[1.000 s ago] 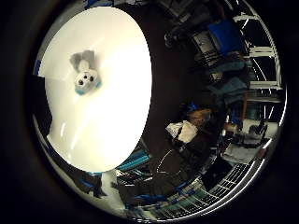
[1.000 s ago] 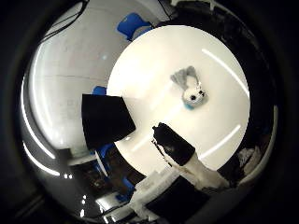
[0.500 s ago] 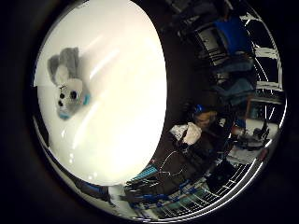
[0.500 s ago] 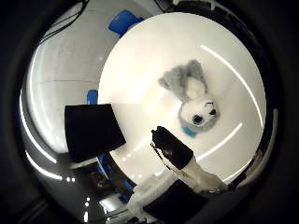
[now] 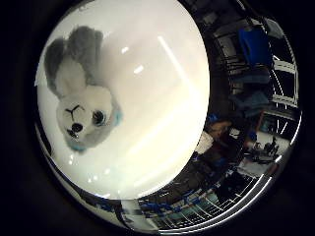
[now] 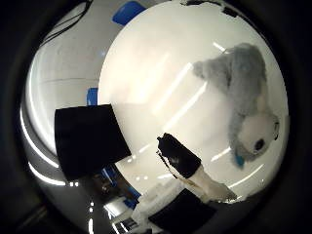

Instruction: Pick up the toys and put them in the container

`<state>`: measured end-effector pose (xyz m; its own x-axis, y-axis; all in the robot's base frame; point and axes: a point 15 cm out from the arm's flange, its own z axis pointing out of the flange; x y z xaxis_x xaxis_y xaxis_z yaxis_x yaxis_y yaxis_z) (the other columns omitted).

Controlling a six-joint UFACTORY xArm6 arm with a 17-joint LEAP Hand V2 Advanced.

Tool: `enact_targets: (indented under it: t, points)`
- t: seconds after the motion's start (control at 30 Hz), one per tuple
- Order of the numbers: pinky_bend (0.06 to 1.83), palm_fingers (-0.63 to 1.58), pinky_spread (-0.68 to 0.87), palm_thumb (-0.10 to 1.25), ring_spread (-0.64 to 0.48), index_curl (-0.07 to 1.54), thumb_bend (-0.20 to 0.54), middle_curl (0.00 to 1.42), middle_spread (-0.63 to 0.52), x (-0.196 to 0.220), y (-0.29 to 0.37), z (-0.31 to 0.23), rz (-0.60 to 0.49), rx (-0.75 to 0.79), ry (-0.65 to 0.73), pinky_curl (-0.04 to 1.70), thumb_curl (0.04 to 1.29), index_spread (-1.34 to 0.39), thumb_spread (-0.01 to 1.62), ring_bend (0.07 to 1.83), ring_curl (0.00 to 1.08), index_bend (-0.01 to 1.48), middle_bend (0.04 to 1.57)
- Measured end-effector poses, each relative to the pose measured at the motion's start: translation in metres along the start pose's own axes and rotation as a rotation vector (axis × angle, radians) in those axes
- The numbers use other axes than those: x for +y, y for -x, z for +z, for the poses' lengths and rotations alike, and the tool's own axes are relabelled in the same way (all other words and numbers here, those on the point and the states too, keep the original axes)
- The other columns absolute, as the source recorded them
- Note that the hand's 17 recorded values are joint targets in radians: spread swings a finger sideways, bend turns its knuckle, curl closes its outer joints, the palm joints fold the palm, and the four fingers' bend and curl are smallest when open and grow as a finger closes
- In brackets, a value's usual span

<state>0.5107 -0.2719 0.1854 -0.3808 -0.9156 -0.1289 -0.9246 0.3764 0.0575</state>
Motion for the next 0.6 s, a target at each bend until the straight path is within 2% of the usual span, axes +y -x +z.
enact_targets:
  t: [0.33,0.47,0.53,0.6]
  points:
    - [0.57,0.13,0.47,0.53,0.25,0.26,-0.017,0.33,0.20,0.004,-0.011,0.017,0.014,0.007,0.035,0.28,0.32,-0.22,1.21,0.45,0.23,0.15,0.26]
    - [0.56,0.25,0.45,0.56,0.23,0.25,-0.012,0.34,0.12,0.009,-0.018,0.017,0.006,0.037,0.054,0.27,0.33,-0.23,1.20,0.56,0.25,0.14,0.30]
    - [0.58,0.34,0.38,0.58,0.17,0.24,-0.012,0.35,0.06,0.012,-0.019,0.017,0.008,0.037,0.065,0.27,0.33,-0.23,1.19,0.65,0.27,0.13,0.34]
    - [0.64,0.51,0.18,0.60,0.02,0.22,-0.013,0.39,-0.04,0.016,-0.022,0.017,0.005,0.047,0.080,0.27,0.34,-0.24,1.19,0.79,0.31,0.12,0.45]
